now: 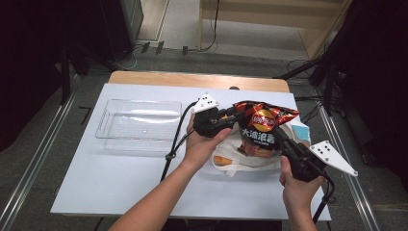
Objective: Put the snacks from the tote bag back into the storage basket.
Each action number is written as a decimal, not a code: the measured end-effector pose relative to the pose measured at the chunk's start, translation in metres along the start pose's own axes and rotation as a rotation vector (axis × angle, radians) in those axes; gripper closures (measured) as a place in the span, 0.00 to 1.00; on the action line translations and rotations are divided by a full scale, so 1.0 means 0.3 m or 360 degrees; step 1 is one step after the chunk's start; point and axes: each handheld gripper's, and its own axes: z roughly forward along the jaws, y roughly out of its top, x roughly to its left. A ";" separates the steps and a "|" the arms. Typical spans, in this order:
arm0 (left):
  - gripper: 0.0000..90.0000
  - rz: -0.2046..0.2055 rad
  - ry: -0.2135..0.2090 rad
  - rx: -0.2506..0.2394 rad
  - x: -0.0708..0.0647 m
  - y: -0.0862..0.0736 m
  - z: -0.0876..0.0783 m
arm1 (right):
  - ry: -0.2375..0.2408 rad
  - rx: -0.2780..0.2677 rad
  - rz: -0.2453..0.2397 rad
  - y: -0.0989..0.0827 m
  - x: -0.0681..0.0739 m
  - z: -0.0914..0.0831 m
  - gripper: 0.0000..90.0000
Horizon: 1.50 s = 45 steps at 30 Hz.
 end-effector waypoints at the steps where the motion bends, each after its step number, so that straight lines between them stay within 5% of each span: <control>1: 0.91 -0.0002 -0.0013 0.0014 -0.002 0.003 0.002 | -0.0001 0.0001 0.0003 -0.001 -0.004 -0.003 1.00; 4: 1.00 0.0058 0.0017 0.0056 -0.023 0.011 0.012 | -0.0014 0.0010 -0.0031 -0.010 0.000 -0.009 1.00; 8: 1.00 0.0031 -0.0033 0.0059 -0.043 0.034 0.008 | -0.0062 -0.0007 -0.0051 -0.013 0.003 -0.024 1.00; 15: 1.00 0.0090 -0.0101 0.0024 -0.097 0.088 0.001 | -0.0173 0.0089 -0.0089 -0.033 -0.023 -0.055 0.58; 25: 1.00 0.0082 -0.0146 -0.0011 -0.098 0.128 -0.013 | -0.0151 0.0351 -0.0128 -0.211 -0.082 -0.074 0.39; 34: 1.00 0.0107 -0.0083 -0.0065 -0.079 0.154 -0.108 | -0.0138 0.0364 -0.0072 -0.223 -0.112 -0.076 0.33; 45: 1.00 0.0095 0.0027 -0.0132 0.015 0.181 -0.284 | -0.0114 0.0381 -0.0066 -0.238 -0.092 -0.057 0.26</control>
